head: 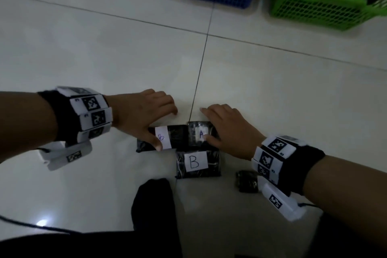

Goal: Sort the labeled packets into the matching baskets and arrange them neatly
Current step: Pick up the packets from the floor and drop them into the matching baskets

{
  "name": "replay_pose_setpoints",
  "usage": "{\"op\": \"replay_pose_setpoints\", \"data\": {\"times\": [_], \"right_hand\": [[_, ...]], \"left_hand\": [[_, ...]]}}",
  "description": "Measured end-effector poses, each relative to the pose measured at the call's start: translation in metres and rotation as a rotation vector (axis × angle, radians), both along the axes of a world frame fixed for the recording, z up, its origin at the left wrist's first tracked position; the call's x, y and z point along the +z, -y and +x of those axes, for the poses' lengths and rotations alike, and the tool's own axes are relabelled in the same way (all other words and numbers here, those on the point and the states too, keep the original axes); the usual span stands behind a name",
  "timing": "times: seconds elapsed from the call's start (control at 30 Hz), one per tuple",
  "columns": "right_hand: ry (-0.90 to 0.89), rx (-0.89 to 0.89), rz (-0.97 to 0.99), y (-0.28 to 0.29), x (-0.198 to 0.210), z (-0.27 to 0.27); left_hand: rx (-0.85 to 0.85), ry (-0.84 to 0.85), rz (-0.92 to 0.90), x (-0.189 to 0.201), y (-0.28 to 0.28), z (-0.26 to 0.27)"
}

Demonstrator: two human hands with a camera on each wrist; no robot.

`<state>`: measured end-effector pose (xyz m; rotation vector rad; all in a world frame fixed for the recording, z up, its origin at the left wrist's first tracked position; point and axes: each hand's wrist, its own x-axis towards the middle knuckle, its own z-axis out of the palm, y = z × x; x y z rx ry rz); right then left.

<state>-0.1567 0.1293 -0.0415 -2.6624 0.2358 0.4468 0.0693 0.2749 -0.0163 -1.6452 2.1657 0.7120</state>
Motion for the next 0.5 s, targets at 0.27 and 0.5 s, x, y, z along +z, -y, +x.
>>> {"op": "replay_pose_setpoints", "data": {"times": [0.27,0.5], "right_hand": [[-0.057,0.041,-0.025,0.004,0.001,0.013],[-0.026,-0.372,0.397,0.025,0.027,0.041]], "left_hand": [[0.084,-0.049,0.139,-0.008,-0.012,-0.013],[0.261,-0.154,-0.133,0.009,0.008,0.008]]}}
